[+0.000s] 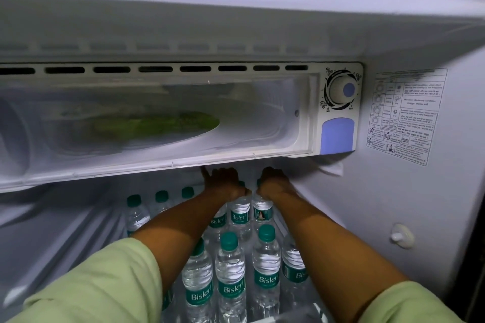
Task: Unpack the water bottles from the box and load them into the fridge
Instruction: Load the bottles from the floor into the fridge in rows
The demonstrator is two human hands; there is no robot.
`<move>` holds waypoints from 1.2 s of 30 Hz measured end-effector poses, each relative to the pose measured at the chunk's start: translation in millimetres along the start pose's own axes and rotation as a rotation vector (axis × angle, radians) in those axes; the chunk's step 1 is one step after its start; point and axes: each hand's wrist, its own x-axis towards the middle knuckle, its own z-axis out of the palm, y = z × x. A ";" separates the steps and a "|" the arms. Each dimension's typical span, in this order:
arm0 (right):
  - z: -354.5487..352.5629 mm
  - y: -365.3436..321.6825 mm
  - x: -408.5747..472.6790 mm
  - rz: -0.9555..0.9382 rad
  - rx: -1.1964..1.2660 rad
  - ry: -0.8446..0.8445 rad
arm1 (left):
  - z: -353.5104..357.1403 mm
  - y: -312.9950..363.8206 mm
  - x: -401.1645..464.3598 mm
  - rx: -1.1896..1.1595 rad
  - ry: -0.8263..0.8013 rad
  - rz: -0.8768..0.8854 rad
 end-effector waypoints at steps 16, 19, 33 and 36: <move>-32.0 -4.9 -44.1 -0.139 0.122 0.183 | -38.4 -14.7 -58.0 -0.105 0.090 0.015; -36.9 -6.1 -60.7 -0.278 0.163 0.233 | -42.0 -20.5 -78.2 -0.170 0.154 0.041; -27.3 -26.6 -164.1 -0.543 0.513 0.428 | -42.9 -36.3 -184.4 -0.547 0.679 0.156; -18.9 -29.6 -187.4 -0.587 0.604 0.488 | -37.3 -48.7 -208.7 -0.549 0.723 0.141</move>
